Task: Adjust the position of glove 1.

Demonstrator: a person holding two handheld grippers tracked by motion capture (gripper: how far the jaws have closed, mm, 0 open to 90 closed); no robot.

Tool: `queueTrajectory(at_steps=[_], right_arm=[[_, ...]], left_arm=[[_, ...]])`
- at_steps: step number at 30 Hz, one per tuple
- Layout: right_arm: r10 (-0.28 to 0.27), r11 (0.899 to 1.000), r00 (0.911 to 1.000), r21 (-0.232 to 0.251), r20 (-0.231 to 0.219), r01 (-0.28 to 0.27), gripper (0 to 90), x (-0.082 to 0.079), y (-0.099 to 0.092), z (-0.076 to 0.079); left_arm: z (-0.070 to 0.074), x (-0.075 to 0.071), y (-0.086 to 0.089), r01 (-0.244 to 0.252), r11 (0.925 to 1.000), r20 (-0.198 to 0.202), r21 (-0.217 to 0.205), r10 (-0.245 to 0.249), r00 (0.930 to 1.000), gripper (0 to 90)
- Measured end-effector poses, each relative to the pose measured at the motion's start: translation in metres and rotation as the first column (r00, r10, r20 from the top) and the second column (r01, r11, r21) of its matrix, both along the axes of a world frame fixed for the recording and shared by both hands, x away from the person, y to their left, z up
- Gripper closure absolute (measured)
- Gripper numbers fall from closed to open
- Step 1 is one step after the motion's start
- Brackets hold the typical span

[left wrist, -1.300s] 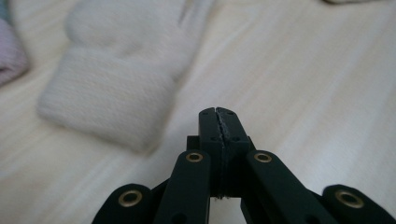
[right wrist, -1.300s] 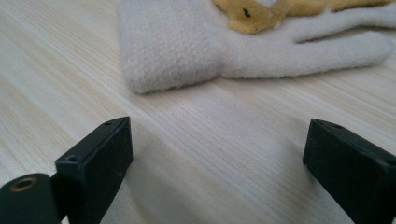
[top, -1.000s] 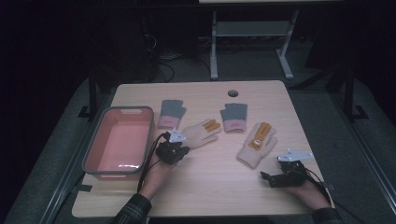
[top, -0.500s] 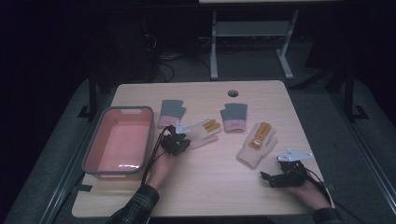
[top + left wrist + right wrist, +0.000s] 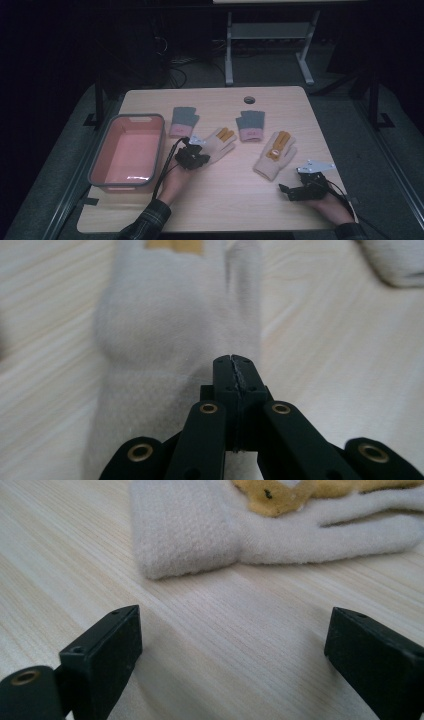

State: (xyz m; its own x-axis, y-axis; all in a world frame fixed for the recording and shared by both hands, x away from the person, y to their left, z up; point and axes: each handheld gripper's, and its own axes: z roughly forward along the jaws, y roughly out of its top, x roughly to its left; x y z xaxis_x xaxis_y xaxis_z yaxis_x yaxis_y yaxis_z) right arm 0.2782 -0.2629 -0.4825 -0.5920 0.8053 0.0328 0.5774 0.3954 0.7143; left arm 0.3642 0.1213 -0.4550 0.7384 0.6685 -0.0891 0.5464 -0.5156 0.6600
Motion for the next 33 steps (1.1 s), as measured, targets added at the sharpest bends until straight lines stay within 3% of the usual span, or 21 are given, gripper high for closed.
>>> queueTrajectory(at_steps=[3, 7, 11, 18, 24, 33], right_arm=[[0.000, 1.000, 1.0000, 0.000, 0.000, 0.000, 8.0, 0.000, 0.000, 0.000], [0.006, 1.000, 1.0000, -0.001, 0.000, -0.006, 8.1, 0.000, 0.000, 0.000], [0.006, 1.000, 1.0000, 0.000, -0.001, -0.006, 8.0, 0.000, 0.000, 0.000], [0.005, 1.000, 1.0000, -0.002, -0.002, -0.005, 8.0, -0.001, 0.000, 0.000], [0.004, 1.000, 1.0000, 0.001, -0.003, -0.004, 8.1, -0.001, 0.001, 0.000], [0.008, 1.000, 1.0000, 0.000, -0.001, -0.008, 8.1, -0.001, 0.001, 0.000]], left_arm=[[0.000, -0.005, -0.006, 0.020, 0.9996, -0.020, -0.022, -0.020, 0.9996, 89.6], [0.002, -0.009, -0.010, 0.044, 0.9988, -0.017, -0.022, -0.045, 0.9989, 89.6], [0.011, -0.012, -0.005, 0.034, 0.9986, 0.015, -0.042, -0.033, 0.9993, 89.6], [0.014, -0.004, -0.005, 0.038, 0.9990, 0.056, -0.022, -0.037, 0.9977, 89.6], [0.002, 0.001, -0.011, 0.058, 0.9978, 0.022, 0.031, -0.059, 0.9980, 89.6], [-0.003, -0.011, -0.028, 0.143, 0.9890, -0.015, 0.036, -0.143, 0.9896, 89.7]])
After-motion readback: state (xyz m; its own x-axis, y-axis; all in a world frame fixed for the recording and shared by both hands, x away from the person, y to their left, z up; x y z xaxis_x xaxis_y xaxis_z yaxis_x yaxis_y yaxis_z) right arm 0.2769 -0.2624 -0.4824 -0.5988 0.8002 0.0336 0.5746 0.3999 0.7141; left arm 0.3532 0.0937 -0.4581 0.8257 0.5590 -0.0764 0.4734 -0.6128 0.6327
